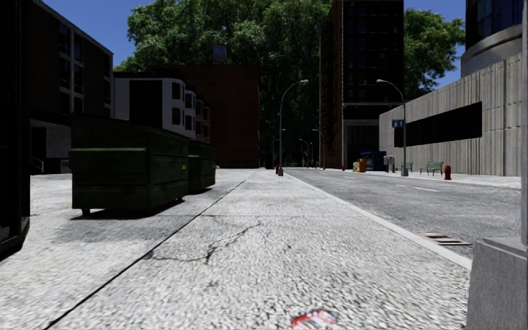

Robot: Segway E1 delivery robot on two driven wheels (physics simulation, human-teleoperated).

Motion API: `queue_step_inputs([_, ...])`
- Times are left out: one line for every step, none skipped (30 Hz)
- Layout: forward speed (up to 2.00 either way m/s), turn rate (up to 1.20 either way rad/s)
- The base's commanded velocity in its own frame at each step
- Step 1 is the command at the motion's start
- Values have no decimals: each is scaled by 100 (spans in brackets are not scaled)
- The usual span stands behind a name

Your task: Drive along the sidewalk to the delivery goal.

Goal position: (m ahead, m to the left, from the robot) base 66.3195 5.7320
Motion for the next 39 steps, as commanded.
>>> queue_step_inputs([200, 0])
queue_step_inputs([200, 0])
queue_step_inputs([200, 0])
queue_step_inputs([200, 0])
queue_step_inputs([200, 0])
queue_step_inputs([200, 0])
queue_step_inputs([200, 0])
queue_step_inputs([200, 0])
queue_step_inputs([200, 0])
queue_step_inputs([200, 0])
queue_step_inputs([200, 0])
queue_step_inputs([200, 0])
queue_step_inputs([200, 0])
queue_step_inputs([200, 0])
queue_step_inputs([200, 0])
queue_step_inputs([200, 0])
queue_step_inputs([200, 0])
queue_step_inputs([200, 0])
queue_step_inputs([200, 0])
queue_step_inputs([200, 0])
queue_step_inputs([200, 0])
queue_step_inputs([200, 0])
queue_step_inputs([200, 0])
queue_step_inputs([200, 0])
queue_step_inputs([200, 0])
queue_step_inputs([200, 0])
queue_step_inputs([200, 0])
queue_step_inputs([200, 0])
queue_step_inputs([200, 0])
queue_step_inputs([200, 0])
queue_step_inputs([200, 0])
queue_step_inputs([200, 0])
queue_step_inputs([200, 0])
queue_step_inputs([200, 0])
queue_step_inputs([200, 0])
queue_step_inputs([200, 0])
queue_step_inputs([200, 0])
queue_step_inputs([200, 0])
queue_step_inputs([200, 0])
